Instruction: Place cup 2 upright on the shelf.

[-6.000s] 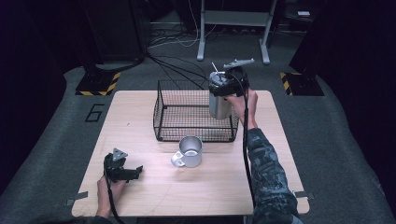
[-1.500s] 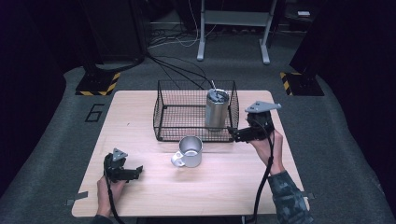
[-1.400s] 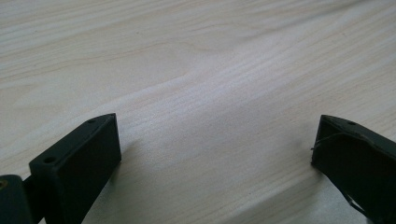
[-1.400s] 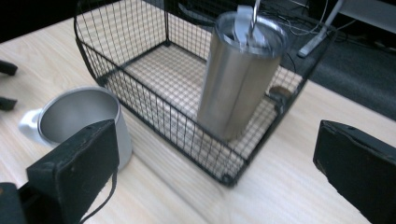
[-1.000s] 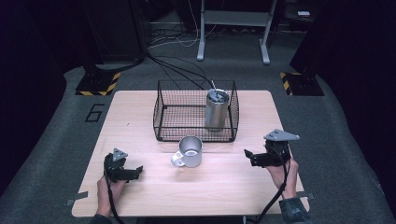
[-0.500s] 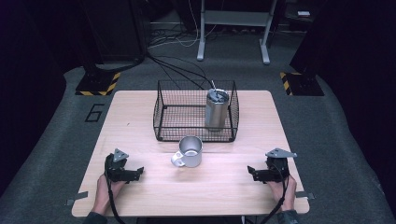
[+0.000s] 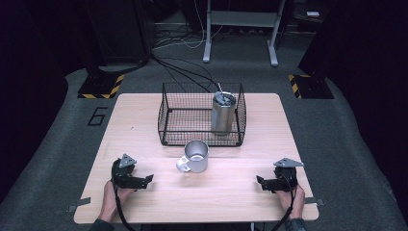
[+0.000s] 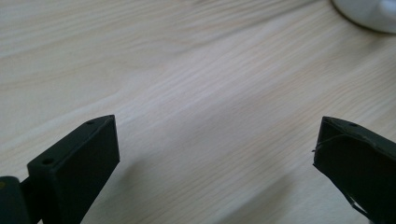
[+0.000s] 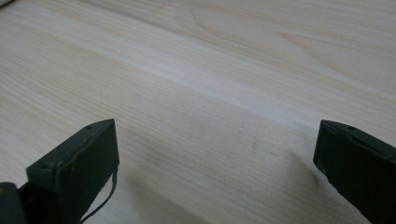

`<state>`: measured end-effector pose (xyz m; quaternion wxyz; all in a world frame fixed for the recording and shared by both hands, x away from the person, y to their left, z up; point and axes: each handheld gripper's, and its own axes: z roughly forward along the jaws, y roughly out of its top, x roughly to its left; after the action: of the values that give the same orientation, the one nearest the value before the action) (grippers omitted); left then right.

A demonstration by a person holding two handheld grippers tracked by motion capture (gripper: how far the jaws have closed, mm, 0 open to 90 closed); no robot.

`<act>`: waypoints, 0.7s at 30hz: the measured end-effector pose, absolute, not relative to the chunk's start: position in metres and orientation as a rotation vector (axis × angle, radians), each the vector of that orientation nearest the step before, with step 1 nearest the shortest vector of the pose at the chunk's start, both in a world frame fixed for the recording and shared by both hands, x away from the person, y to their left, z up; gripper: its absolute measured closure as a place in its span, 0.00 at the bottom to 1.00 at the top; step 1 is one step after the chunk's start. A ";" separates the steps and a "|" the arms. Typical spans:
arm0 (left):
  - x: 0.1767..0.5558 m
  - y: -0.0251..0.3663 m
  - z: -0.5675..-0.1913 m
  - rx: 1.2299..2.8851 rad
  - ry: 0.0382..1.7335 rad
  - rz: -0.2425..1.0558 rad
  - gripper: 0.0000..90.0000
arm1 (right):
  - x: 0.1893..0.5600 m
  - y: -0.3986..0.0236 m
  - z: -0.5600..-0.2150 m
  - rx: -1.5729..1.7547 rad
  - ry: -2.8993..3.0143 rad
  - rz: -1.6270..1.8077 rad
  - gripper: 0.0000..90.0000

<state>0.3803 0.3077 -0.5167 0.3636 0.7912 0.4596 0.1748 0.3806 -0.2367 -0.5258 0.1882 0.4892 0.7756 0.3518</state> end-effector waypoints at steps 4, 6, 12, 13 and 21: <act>0.380 0.298 -0.502 2.042 1.139 0.442 0.00 | 0.380 -0.238 -0.528 1.368 2.177 0.996 0.00; 0.380 0.294 -0.498 2.036 1.130 0.446 0.00 | 0.381 -0.238 -0.528 1.363 2.190 0.990 0.00; 0.381 0.272 -0.471 2.026 1.040 0.463 0.00 | 0.382 -0.234 -0.530 1.331 2.209 0.935 0.00; 0.381 0.268 -0.467 2.026 1.029 0.467 0.00 | 0.383 -0.234 -0.530 1.314 2.220 0.935 0.00; 0.387 0.244 -0.449 2.029 0.967 0.461 0.00 | 0.385 -0.235 -0.530 1.298 2.238 0.944 0.00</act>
<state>0.3868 0.2439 -0.4489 0.4109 0.8062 0.3843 0.1830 0.3847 -0.2353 -0.5298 0.1926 0.4624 0.7974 0.3364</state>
